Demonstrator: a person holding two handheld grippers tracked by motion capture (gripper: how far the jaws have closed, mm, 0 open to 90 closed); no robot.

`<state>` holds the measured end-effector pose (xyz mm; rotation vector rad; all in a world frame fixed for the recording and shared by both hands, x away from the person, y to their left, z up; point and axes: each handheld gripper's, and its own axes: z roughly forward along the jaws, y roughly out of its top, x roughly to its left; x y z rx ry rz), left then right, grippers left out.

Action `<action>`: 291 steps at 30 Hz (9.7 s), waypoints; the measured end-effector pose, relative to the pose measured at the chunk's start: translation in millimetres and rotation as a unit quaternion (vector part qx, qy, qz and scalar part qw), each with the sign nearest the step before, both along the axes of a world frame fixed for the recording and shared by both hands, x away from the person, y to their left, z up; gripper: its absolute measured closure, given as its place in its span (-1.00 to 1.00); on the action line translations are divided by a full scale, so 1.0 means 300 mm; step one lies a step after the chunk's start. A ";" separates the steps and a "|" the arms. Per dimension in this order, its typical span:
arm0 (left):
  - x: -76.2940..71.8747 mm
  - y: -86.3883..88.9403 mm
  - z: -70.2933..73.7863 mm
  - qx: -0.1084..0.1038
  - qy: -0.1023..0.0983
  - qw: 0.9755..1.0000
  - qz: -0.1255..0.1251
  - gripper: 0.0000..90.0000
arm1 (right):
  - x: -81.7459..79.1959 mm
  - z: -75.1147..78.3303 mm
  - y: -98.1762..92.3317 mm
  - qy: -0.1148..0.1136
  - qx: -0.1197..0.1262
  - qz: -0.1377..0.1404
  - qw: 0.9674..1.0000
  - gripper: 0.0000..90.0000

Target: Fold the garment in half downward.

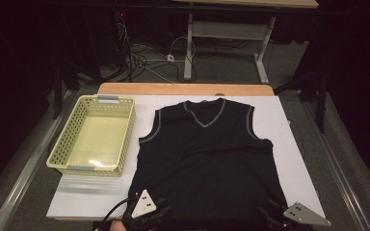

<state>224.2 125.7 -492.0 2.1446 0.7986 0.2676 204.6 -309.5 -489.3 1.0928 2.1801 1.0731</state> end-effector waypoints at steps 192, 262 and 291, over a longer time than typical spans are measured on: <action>0.042 0.222 0.039 -0.080 -0.022 0.993 0.084 -0.41 | -0.034 0.054 -0.187 -0.017 0.053 -0.082 0.995 0.44; 0.405 -0.054 0.126 -0.074 -0.015 0.995 0.072 -1.00 | 0.404 0.130 0.002 -0.062 0.081 -0.048 0.994 -1.00; 0.723 -0.061 0.100 -0.013 0.037 0.989 0.143 -1.00 | 0.713 0.096 -0.005 0.010 0.056 -0.103 0.993 -0.44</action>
